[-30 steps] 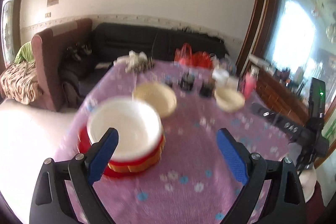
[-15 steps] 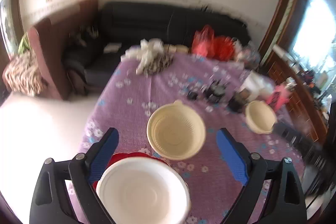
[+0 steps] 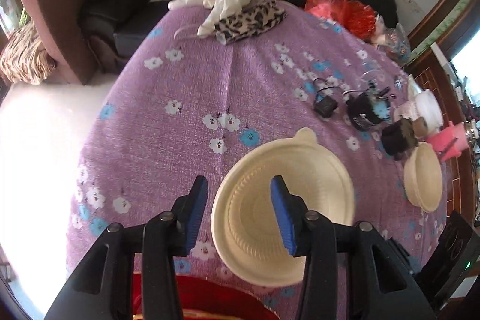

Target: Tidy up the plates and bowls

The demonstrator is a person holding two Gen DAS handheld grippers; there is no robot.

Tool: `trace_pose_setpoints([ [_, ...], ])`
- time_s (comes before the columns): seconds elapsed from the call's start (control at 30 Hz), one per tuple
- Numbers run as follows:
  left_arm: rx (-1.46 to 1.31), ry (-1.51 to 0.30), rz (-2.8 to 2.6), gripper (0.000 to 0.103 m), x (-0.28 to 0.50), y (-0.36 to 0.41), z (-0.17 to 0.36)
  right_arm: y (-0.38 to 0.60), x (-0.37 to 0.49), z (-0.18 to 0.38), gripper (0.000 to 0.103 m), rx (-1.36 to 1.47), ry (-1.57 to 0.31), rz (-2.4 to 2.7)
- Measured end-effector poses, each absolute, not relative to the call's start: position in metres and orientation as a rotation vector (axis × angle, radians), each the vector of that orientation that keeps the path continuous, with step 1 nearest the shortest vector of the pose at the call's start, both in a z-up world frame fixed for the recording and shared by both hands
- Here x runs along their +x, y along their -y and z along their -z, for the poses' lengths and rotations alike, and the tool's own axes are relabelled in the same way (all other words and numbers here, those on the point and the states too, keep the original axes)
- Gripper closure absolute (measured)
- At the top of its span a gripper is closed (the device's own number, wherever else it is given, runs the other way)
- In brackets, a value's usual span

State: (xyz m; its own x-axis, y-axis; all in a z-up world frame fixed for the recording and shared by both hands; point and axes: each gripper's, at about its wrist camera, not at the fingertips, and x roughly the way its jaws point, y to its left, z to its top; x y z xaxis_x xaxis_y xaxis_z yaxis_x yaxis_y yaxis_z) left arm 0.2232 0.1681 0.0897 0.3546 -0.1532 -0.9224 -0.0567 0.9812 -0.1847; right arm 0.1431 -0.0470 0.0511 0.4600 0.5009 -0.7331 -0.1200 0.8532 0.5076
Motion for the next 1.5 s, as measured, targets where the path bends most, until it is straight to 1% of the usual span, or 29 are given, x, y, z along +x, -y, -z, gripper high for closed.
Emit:
trace_pose_setpoints([
  [0.07,-0.186,-1.231,0.061,0.061,0.227,-0.165,-0.083,0.039,0.148,-0.041,0.034,0.422,-1.059,-0.398],
  [0.1,-0.181,-1.232,0.06,0.061,0.226,-0.164,-0.083,0.036,0.149,-0.038,0.047,0.425,-1.069,-0.398],
  [0.13,-0.177,-1.23,0.062,0.061,0.225,-0.162,-0.083,0.033,0.151,-0.034,0.058,0.43,-1.085,-0.401],
  [0.17,-0.173,-1.224,0.063,0.061,0.224,-0.162,-0.086,0.031,0.153,-0.031,0.08,0.439,-1.101,-0.41],
  [0.2,-0.172,-1.213,0.061,0.06,0.221,-0.162,-0.089,0.03,0.155,-0.027,0.084,0.456,-1.119,-0.415],
  [0.3,-0.18,-1.187,0.063,0.06,0.213,-0.164,-0.1,0.038,0.151,-0.029,0.089,0.485,-1.116,-0.399],
  [0.47,-0.191,-1.171,0.093,0.059,0.188,-0.154,-0.114,0.072,0.131,-0.042,0.091,0.486,-1.114,-0.354],
  [0.6,-0.172,-1.172,0.152,0.053,0.165,-0.13,-0.121,0.112,0.104,-0.052,0.091,0.49,-1.122,-0.311],
  [0.7,-0.139,-1.166,0.192,0.044,0.15,-0.103,-0.123,0.138,0.084,-0.056,0.091,0.474,-1.11,-0.267],
  [0.73,-0.121,-1.164,0.2,0.043,0.145,-0.093,-0.122,0.143,0.08,-0.056,0.091,0.464,-1.104,-0.25],
  [0.87,-0.054,-1.182,0.185,0.043,0.141,-0.063,-0.108,0.153,0.069,-0.053,0.09,0.467,-1.088,-0.253],
  [0.93,-0.041,-1.189,0.143,0.042,0.144,-0.059,-0.1,0.154,0.064,-0.053,0.088,0.48,-1.065,-0.261],
  [0.97,-0.037,-1.194,0.117,0.042,0.146,-0.058,-0.095,0.154,0.062,-0.053,0.082,0.49,-1.052,-0.268],
  [1.0,-0.043,-1.202,0.102,0.039,0.147,-0.059,-0.09,0.153,0.06,-0.053,0.072,0.499,-1.044,-0.274],
  [1.03,-0.06,-1.219,0.087,0.036,0.15,-0.06,-0.084,0.152,0.059,-0.052,0.067,0.512,-1.036,-0.278],
  [1.07,-0.085,-1.24,0.082,0.036,0.151,-0.06,-0.077,0.151,0.059,-0.05,0.062,0.521,-1.034,-0.279],
  [1.13,-0.108,-1.278,0.091,0.036,0.154,-0.056,-0.067,0.148,0.06,-0.046,0.062,0.536,-1.033,-0.292],
  [1.3,-0.051,-1.337,0.1,0.036,0.153,-0.033,-0.047,0.137,0.066,-0.037,0.062,0.537,-1.044,-0.308],
  [1.33,-0.047,-1.349,0.103,0.038,0.153,-0.031,-0.045,0.136,0.067,-0.035,0.062,0.54,-1.051,-0.309],
  [1.37,-0.039,-1.359,0.107,0.042,0.15,-0.028,-0.043,0.134,0.068,-0.032,0.062,0.545,-1.059,-0.31],
  [1.43,-0.005,-1.35,0.085,0.061,0.145,-0.024,-0.045,0.132,0.069,-0.028,0.065,0.539,-1.071,-0.304],
  [1.47,-0.014,-1.349,0.087,0.065,0.143,-0.025,-0.047,0.131,0.069,-0.028,0.068,0.524,-1.068,-0.289],
  [1.5,-0.04,-1.349,0.087,0.075,0.141,-0.028,-0.049,0.132,0.068,-0.029,0.071,0.511,-1.063,-0.276],
])
